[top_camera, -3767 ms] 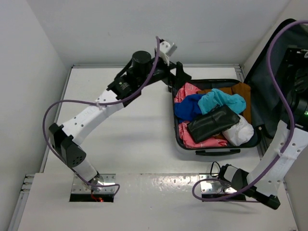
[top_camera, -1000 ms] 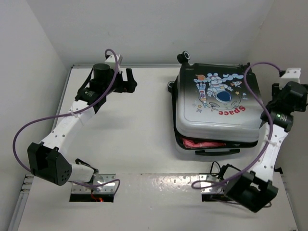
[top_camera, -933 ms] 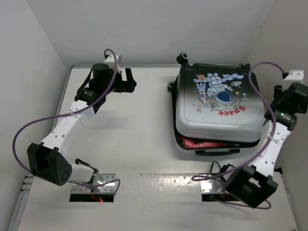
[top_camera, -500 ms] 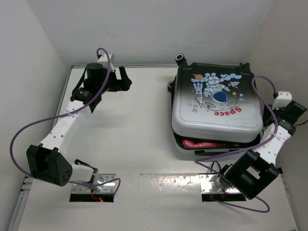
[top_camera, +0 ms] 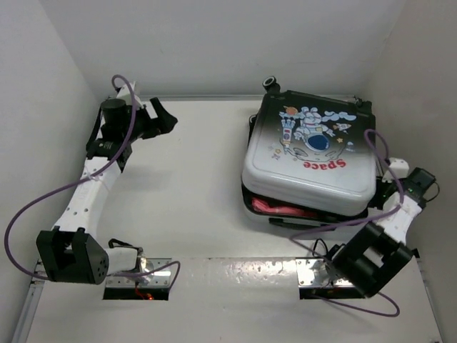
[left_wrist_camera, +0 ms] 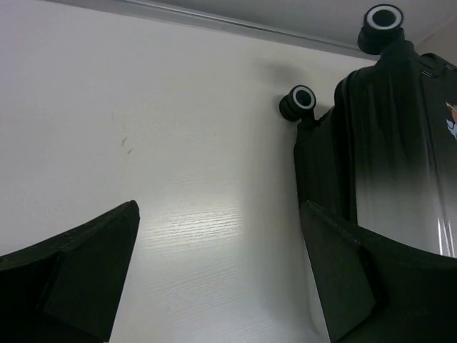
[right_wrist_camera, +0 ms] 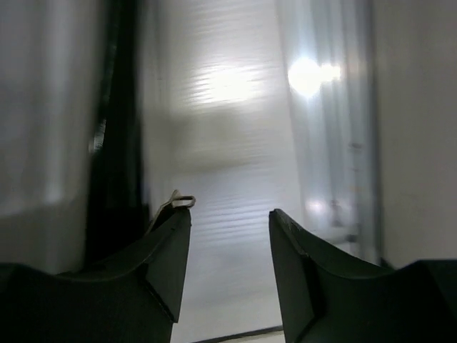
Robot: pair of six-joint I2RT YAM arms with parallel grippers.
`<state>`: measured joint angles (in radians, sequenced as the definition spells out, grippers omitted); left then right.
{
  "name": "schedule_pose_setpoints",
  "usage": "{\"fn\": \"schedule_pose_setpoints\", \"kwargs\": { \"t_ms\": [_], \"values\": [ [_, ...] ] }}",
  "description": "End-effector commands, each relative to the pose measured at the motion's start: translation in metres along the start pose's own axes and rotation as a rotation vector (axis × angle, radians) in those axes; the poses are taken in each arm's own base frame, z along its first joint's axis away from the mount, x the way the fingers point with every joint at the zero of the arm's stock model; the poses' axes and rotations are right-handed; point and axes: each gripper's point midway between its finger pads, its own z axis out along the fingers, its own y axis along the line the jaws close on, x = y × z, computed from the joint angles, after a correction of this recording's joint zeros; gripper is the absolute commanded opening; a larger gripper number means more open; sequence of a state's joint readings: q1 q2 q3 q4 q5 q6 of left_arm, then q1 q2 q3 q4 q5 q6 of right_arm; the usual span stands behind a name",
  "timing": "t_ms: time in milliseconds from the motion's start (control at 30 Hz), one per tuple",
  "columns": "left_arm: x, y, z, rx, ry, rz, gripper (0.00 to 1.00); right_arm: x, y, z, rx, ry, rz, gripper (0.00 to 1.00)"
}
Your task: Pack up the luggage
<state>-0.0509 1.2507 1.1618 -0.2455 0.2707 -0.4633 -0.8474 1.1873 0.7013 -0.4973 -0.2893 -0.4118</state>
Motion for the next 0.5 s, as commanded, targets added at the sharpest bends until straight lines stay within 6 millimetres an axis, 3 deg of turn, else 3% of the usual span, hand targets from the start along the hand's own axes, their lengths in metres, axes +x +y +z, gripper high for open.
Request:
{"fn": "schedule_pose_setpoints", "kwargs": {
  "t_ms": [0,33,67,133,167,233,300,467],
  "values": [
    [-0.022,0.005,-0.02,0.051,-0.075,-0.086,1.0,0.031,0.14,-0.029,-0.474,0.039,-0.045,0.49],
    [-0.018,0.009,-0.021,0.059,-0.059,-0.106,1.0,0.03,0.166,-0.035,-0.516,0.01,-0.084,0.49],
    [-0.018,0.012,-0.026,0.055,-0.057,-0.113,1.0,0.023,0.175,-0.036,-0.534,-0.035,-0.131,0.49],
    [-0.014,0.031,-0.033,0.021,-0.041,-0.147,1.0,0.018,0.224,-0.056,-0.679,-0.098,-0.267,0.49],
    [-0.012,0.036,-0.036,0.013,-0.028,-0.15,1.0,0.025,0.247,-0.065,-0.748,-0.078,-0.309,0.49],
    [-0.008,0.047,-0.046,-0.02,-0.012,-0.149,1.0,0.016,0.276,-0.075,-0.821,-0.139,-0.373,0.51],
    [0.001,0.063,-0.054,-0.053,0.009,-0.18,1.0,0.011,0.297,-0.09,-0.947,-0.124,-0.305,0.51],
    [0.056,0.084,-0.077,-0.104,0.157,-0.266,1.0,-0.013,0.33,-0.11,-1.037,-0.208,-0.435,0.51]
  ]
}}
